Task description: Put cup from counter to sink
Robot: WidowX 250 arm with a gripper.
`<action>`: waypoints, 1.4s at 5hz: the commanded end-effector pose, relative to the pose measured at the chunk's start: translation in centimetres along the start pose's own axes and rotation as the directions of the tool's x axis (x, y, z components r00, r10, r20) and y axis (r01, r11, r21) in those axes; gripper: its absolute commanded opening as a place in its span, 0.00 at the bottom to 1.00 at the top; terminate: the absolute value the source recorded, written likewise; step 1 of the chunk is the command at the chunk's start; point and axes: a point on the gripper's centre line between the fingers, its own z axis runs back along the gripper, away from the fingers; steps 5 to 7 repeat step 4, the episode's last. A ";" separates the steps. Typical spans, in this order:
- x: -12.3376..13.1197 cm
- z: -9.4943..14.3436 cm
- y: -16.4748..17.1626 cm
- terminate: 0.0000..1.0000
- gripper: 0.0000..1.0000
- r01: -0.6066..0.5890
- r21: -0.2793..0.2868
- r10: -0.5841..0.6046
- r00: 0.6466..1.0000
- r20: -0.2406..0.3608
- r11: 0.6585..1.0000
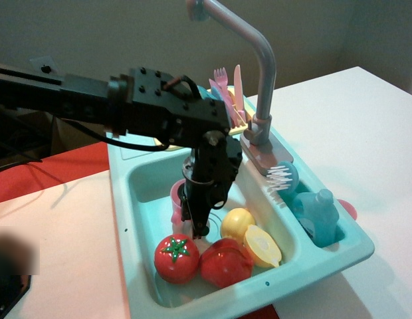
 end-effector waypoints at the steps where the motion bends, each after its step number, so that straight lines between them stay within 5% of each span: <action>1: -0.2 1.4 1.7 0.00 1.00 -0.033 0.011 0.033 0.999 0.007 0.999; 3: -2.4 4.4 3.5 0.00 1.00 -0.093 0.024 0.093 0.995 0.022 0.995; 4: -3.7 8.0 4.8 1.00 1.00 -0.132 0.061 0.129 0.990 0.055 0.989; 7: -3.7 8.0 4.8 1.00 1.00 -0.132 0.061 0.129 0.990 0.055 0.989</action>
